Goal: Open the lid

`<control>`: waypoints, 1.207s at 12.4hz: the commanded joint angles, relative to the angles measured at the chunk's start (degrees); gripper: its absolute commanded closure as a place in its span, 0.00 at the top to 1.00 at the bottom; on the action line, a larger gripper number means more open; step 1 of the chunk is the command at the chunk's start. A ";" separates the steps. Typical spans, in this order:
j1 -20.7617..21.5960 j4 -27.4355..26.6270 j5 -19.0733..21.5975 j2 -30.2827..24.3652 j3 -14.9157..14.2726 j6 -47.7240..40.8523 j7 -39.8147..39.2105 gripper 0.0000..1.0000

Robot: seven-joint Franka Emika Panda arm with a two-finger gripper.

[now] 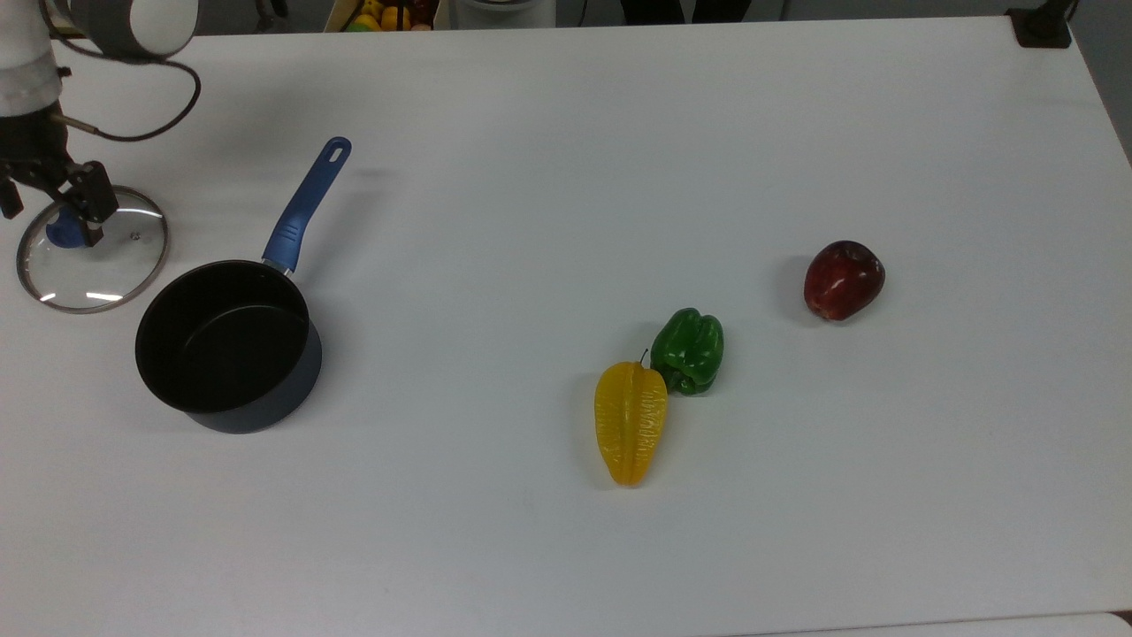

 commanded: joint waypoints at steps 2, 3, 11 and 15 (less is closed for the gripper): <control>9.03 -1.49 -3.76 -12.20 -0.23 -12.87 11.48 1.00; 10.69 -1.49 -5.78 -14.14 0.21 -16.39 13.85 1.00; 29.85 -1.49 -7.29 -25.31 0.30 -41.44 20.63 1.00; 33.21 -1.75 -7.03 -28.92 0.30 -48.92 22.14 1.00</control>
